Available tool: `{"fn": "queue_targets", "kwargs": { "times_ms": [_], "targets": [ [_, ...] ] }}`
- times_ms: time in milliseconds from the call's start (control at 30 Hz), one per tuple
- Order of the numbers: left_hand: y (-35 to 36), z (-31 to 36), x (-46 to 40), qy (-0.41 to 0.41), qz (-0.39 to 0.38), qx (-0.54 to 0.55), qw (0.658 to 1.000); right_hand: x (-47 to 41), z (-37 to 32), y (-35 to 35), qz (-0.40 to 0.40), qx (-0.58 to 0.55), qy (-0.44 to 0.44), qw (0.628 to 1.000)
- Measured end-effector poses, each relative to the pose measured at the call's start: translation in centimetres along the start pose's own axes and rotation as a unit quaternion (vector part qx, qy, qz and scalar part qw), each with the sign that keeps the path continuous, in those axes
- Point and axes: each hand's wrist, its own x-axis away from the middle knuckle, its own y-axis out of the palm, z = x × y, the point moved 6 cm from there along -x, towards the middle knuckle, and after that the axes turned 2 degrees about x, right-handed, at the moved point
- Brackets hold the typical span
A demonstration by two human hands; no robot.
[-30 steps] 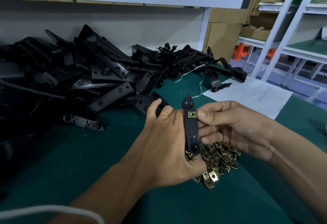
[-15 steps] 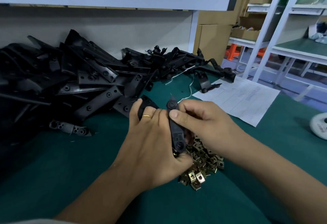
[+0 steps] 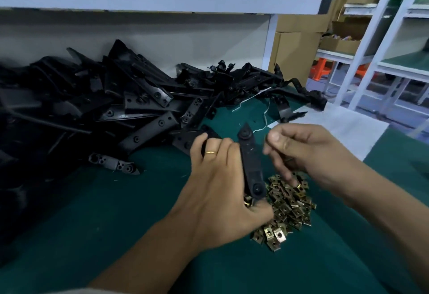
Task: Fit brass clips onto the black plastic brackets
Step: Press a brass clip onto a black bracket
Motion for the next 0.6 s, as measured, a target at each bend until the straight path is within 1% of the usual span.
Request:
{"fn": "queue_targets", "kwargs": {
  "times_ms": [67,133,200,300,467,600],
  "targets": [
    [-0.3,-0.7,-0.1,0.013,0.011,-0.037,0.999,0.0,0.2,0.8,-0.036,-0.021,0.005,0.999],
    [-1.0,-1.8,-0.3,0.019,0.029,-0.057,0.998,0.1,0.1,1.1,-0.055,-0.026,0.004,0.998],
    [-1.4,-2.3,-0.4,0.024,0.033,-0.058,0.997,0.1,0.1,1.3,-0.048,-0.008,-0.008,0.999],
    [-1.1,-2.2,-0.5,0.03,0.015,-0.062,0.998,0.1,0.1,1.7,-0.022,0.004,-0.026,0.999],
    [-0.4,-1.4,-0.5,0.051,-0.003,-0.042,0.998,0.1,0.2,2.2,-0.027,0.002,-0.028,0.999],
    [-0.4,-1.4,-0.4,0.062,-0.011,-0.051,0.997,0.1,0.1,2.4,-0.027,0.002,-0.034,0.999]
  ]
}}
